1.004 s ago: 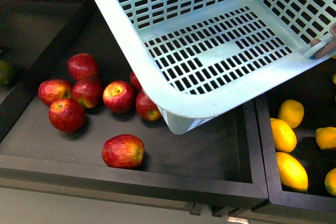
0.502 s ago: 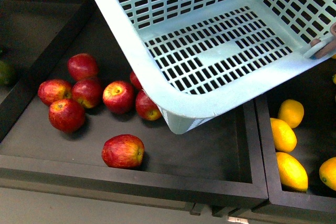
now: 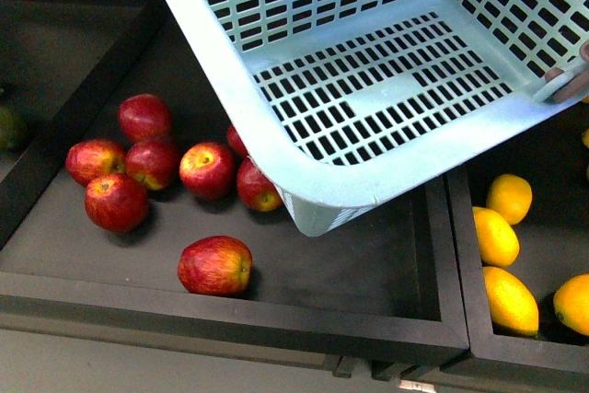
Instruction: Pick lemon and mango into basket
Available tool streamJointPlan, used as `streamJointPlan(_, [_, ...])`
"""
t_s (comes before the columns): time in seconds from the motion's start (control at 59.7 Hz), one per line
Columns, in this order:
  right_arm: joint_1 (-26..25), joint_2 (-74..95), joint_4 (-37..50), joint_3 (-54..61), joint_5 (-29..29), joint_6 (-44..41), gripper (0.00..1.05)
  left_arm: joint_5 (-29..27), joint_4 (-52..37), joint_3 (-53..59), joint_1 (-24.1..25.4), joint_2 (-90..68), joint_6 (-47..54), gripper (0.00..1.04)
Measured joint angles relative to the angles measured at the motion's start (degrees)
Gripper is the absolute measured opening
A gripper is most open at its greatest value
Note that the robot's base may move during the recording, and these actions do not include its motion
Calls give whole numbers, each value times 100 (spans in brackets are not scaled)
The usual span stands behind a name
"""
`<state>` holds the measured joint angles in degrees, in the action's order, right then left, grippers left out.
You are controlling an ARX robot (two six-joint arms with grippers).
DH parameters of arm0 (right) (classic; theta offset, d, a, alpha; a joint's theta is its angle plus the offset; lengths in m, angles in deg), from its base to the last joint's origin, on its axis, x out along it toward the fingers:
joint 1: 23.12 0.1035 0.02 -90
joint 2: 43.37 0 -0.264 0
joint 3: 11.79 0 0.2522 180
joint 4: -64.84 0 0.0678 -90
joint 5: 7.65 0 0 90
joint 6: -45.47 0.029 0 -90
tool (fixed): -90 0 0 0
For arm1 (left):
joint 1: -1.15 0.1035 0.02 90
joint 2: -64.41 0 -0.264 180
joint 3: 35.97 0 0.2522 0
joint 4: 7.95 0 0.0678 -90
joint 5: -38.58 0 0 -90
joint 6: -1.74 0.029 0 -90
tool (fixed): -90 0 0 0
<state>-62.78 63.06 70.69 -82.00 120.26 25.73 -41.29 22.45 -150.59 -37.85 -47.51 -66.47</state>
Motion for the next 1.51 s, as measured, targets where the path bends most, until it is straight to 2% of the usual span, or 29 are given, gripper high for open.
streamJointPlan(0.134, [118, -732, -15, 107, 98, 138, 59, -2, 0, 0, 0, 0, 0, 4])
streamJointPlan(0.251, [461, -1394, -24, 284, 129, 297, 59, 0, 0, 0, 0, 0, 0, 4])
streamJointPlan(0.418, [1353, -2175, 9, 540, -52, 647, 59, -4, 0, 0, 0, 0, 2, 4])
streamJointPlan(0.552, [2487, -2441, 94, 564, -568, 968, 59, -2, 0, 0, 0, 0, 0, 4])
streamJointPlan(0.703, [3215, -2402, 61, 581, -1025, 990, 59, -2, 0, 0, 0, 0, 0, 4])
streamJointPlan(0.887, [3797, -2317, 138, 763, -1366, 988, 59, -2, 0, 0, 0, 0, 2, 4])
streamJointPlan(0.937, [3891, -2210, 188, 776, -1423, 994, 59, 0, 0, 0, 0, 0, 4, 4])
streamJointPlan(0.988, [3969, -2059, 195, 793, -1526, 992, 71, 0, 0, 0, 0, 0, 0, 4])
streamJointPlan(1.155, [3912, -2000, 232, 826, -1537, 1298, 98, -2, 0, -2, 0, 0, 2, 4])
streamJointPlan(1.322, [3698, -2448, 616, 1172, -1733, 1617, 96, 15, 11, -4, 0, -44, -7, 4])
streamJointPlan(1.506, [3045, -3388, 1272, 1902, -3025, 2133, 96, -46, 11, -4, 2, -50, 9, 4])
